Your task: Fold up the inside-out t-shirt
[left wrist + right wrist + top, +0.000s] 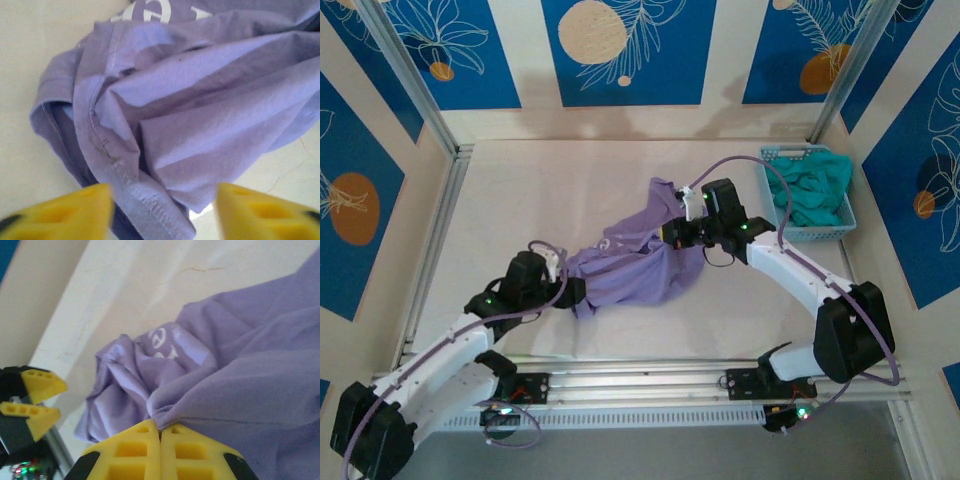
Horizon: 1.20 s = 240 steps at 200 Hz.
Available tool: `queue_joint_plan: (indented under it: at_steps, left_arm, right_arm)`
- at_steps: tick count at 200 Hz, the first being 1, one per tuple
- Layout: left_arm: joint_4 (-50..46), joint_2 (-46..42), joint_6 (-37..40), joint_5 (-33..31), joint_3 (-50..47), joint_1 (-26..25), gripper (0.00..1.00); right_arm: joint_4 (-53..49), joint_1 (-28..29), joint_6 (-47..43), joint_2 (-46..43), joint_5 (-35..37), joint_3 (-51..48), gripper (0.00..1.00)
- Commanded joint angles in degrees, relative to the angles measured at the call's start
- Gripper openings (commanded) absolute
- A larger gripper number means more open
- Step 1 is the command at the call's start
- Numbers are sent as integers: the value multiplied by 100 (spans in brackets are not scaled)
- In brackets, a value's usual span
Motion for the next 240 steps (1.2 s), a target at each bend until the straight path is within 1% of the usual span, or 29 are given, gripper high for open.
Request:
queue_joint_plan:
  at_steps: [1, 16, 40, 54, 63, 77, 97, 124, 150, 190, 206, 240]
  left_arm:
    - [783, 319, 618, -226, 674, -600, 73]
    - [1012, 949, 926, -221, 1011, -947, 74]
    - [1325, 1948, 1305, -100, 1479, -1206, 74]
    - [1299, 2367, 1187, -565, 1719, -1190, 74]
    - [1356, 2552, 1117, -707, 1815, -1119, 73]
    - [1604, 2757, 1037, -460, 1890, -942, 73]
    - [1793, 3090, 952, -130, 2054, -752, 71]
    - [1805, 3595, 1076, 284, 2369, -724, 69]
    - [1840, 3991, 1220, 689, 2643, -723, 69]
    - [1695, 4487, 1369, 816, 3045, -710, 69]
    - [1656, 4441, 1355, 749, 3003, -707, 69]
    - [1534, 4089, 1314, 588, 2609, -581, 71]
  right_arm:
    - [347, 118, 460, -49, -791, 102, 0]
    - [508, 143, 652, -59, -952, 65, 0]
    - [521, 149, 697, -130, -947, 16, 0]
    - [309, 149, 545, -183, -791, -13, 0]
    - [143, 151, 426, -244, -627, -57, 0]
    - [-24, 144, 253, -369, -434, -175, 0]
    - [-31, 126, 80, -558, -357, -435, 0]
    - [13, 68, 25, -697, -339, -648, 0]
    - [22, 18, -2, -693, -361, -685, 0]
    - [-2, -30, -15, -709, -345, -701, 0]
    - [-54, -93, 3, -726, -278, -690, 0]
    - [-75, -197, 37, -702, -273, -646, 0]
